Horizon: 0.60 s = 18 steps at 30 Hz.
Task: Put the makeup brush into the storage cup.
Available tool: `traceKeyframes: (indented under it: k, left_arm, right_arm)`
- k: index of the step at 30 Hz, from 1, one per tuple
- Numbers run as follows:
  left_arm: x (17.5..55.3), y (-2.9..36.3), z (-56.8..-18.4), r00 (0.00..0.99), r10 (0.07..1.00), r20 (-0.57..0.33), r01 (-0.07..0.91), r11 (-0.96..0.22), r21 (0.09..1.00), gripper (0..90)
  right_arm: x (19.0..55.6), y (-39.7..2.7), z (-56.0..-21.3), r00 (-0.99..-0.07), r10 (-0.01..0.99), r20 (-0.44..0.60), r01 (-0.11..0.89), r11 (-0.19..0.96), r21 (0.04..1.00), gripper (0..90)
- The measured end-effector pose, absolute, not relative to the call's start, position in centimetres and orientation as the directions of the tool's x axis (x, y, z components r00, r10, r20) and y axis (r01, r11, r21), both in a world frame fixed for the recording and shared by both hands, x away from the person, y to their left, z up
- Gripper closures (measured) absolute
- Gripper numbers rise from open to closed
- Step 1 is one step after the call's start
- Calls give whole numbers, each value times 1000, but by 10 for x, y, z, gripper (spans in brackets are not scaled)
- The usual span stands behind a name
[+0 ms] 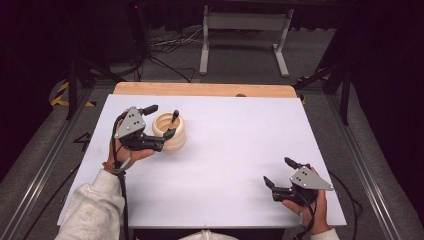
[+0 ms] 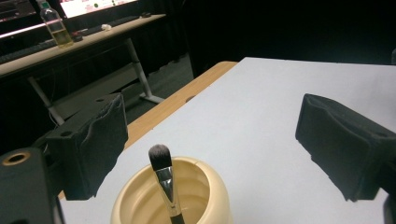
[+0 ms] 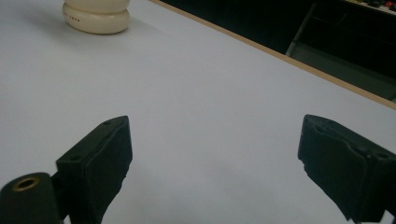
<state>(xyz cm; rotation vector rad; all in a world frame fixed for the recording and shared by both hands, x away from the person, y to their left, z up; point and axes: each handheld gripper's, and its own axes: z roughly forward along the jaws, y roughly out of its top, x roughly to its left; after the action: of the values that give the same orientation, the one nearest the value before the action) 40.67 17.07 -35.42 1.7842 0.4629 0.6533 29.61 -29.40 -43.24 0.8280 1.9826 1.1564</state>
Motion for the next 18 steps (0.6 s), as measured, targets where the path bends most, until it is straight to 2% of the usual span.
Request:
traceKeyframes:
  k: [5, 12, 18]
  left_arm:
    - [401, 172, -353, 770, 601, 215, -22, -312, 950, 38]
    - [390, 174, -352, 740, 633, 228, -46, -290, 956, 19]
    - [384, 177, -353, 755, 616, 225, -49, -290, 956, 16]
  right_arm:
    - [296, -294, -432, -561, 793, -239, 180, 398, 899, 107]
    - [296, -295, -431, -558, 794, -241, 178, 398, 900, 107]
    - [296, -295, -432, -558, 795, -237, 181, 395, 900, 107]
